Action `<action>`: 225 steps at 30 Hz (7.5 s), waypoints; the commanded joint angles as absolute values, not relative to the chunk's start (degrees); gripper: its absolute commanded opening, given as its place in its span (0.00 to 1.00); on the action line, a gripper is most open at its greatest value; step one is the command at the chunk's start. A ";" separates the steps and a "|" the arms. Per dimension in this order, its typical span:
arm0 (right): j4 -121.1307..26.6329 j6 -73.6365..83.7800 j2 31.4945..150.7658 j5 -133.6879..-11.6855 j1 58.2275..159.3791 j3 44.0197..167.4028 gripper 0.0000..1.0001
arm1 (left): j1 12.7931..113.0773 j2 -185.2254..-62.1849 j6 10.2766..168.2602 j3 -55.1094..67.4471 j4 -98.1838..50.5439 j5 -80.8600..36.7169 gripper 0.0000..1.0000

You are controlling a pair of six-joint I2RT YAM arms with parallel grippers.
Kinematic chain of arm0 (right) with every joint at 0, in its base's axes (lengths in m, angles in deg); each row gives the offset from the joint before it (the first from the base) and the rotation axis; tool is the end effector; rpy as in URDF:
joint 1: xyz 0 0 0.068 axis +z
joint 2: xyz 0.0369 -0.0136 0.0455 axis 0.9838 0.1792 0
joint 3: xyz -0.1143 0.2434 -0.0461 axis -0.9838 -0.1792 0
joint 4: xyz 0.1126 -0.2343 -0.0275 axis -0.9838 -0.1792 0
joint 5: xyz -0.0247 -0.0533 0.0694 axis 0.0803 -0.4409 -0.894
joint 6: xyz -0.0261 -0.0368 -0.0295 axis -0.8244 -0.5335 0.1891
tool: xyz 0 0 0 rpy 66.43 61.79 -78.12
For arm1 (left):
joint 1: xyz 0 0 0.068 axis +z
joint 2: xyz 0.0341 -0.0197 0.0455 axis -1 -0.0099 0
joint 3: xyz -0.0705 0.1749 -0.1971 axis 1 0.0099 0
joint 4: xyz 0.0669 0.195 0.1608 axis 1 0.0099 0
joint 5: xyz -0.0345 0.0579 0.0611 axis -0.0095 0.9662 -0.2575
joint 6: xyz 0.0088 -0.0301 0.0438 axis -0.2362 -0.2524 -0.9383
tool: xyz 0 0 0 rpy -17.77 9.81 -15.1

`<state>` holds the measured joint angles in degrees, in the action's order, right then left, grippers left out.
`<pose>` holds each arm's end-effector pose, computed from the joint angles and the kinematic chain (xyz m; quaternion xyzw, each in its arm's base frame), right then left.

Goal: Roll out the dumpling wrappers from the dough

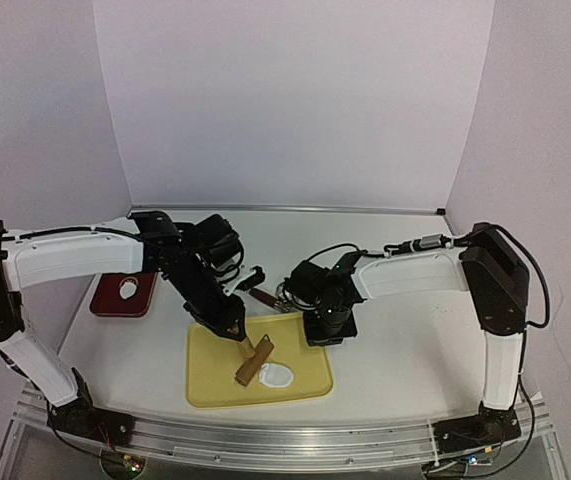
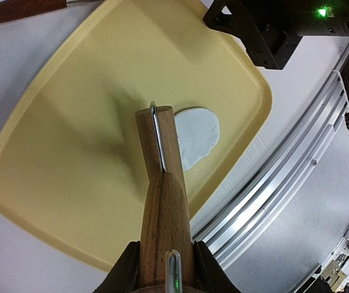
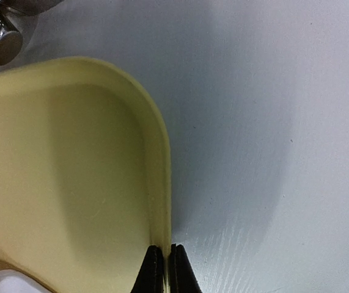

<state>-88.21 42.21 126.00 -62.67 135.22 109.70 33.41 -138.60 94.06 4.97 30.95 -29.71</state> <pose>0.2227 0.3218 0.1470 -0.0982 0.9893 0.0672 0.0839 0.1658 -0.2634 0.2621 0.3536 0.9086 -0.2135 0.0612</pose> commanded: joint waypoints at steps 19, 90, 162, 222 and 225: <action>-95.19 52.88 125.62 -67.60 136.08 118.21 0.00 | 35.19 -141.19 90.01 1.99 36.78 -29.98 0.00; -102.25 50.38 128.98 -65.05 136.71 111.51 0.00 | 35.82 -134.76 120.41 29.22 28.23 -10.94 0.00; -102.57 46.59 124.69 -61.61 136.72 113.36 0.00 | 38.42 -124.68 123.08 23.12 38.15 -7.06 0.00; -94.40 25.35 126.84 -70.18 131.18 117.36 0.00 | 38.26 -150.53 81.14 8.70 22.03 -32.20 0.00; -94.30 25.64 126.83 -70.18 131.15 117.55 0.00 | 38.00 -151.22 81.48 9.13 20.88 -32.58 0.00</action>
